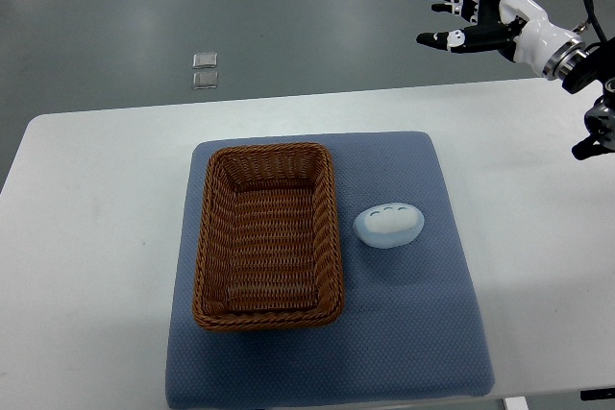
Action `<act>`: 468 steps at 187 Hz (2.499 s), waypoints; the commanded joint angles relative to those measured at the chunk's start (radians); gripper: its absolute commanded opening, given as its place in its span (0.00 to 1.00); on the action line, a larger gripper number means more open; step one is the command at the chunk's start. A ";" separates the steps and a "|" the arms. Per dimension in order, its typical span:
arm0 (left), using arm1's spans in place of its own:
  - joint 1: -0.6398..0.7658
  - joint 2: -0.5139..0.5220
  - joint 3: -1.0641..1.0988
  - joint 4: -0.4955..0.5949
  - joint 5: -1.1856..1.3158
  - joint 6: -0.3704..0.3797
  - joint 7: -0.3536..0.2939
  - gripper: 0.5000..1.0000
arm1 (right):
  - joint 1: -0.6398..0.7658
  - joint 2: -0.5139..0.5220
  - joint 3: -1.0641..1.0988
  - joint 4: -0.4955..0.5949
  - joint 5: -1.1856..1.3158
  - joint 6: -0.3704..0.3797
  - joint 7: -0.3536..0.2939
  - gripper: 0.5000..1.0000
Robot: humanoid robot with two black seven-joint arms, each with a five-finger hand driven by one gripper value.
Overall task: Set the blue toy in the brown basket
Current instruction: 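Raise the right hand and reach it over the pale blue plush toy, then lower the right hand onto the plush toy and close fingers around it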
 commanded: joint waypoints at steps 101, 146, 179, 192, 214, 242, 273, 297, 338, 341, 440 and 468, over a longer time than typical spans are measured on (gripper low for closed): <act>0.000 0.000 0.000 0.000 0.000 0.000 0.000 1.00 | 0.510 -0.054 -0.642 0.184 -0.408 0.282 -0.051 0.81; 0.000 0.000 0.000 0.000 0.000 0.000 0.000 1.00 | 0.555 -0.036 -0.697 0.244 -0.408 0.335 -0.051 0.81; 0.000 0.000 0.000 0.000 0.000 0.001 0.000 1.00 | 0.535 0.021 -0.700 0.237 -0.408 0.321 -0.076 0.81; 0.000 0.000 0.000 0.000 0.000 0.000 0.000 1.00 | 0.512 0.048 -0.698 0.229 -0.408 0.314 -0.088 0.81; 0.000 0.000 0.000 0.000 0.000 0.000 0.000 1.00 | 0.454 0.078 -0.698 0.200 -0.409 0.266 -0.102 0.81; 0.000 0.000 0.000 0.000 0.000 0.000 0.000 1.00 | 0.407 0.090 -0.698 0.194 -0.412 0.248 -0.103 0.80; 0.000 0.000 0.000 0.000 0.000 0.000 0.000 1.00 | 0.346 0.111 -0.694 0.172 -0.443 0.197 -0.128 0.79; 0.000 0.000 0.000 0.000 0.000 0.000 0.000 1.00 | 0.315 0.128 -0.691 0.140 -0.446 0.176 -0.129 0.78; 0.000 0.000 0.000 0.000 0.000 0.001 0.000 1.00 | 0.274 0.139 -0.691 0.114 -0.468 0.153 -0.129 0.66; 0.000 0.000 0.000 0.000 0.000 0.000 0.000 1.00 | 0.272 0.137 -0.689 0.112 -0.469 0.153 -0.129 0.66; 0.000 0.000 -0.002 0.000 0.000 0.000 0.000 1.00 | 0.254 0.147 -0.686 0.099 -0.474 0.156 -0.129 0.09; 0.000 0.000 0.000 0.000 0.000 0.000 0.000 1.00 | 0.259 0.144 -0.685 0.099 -0.472 0.157 -0.129 0.01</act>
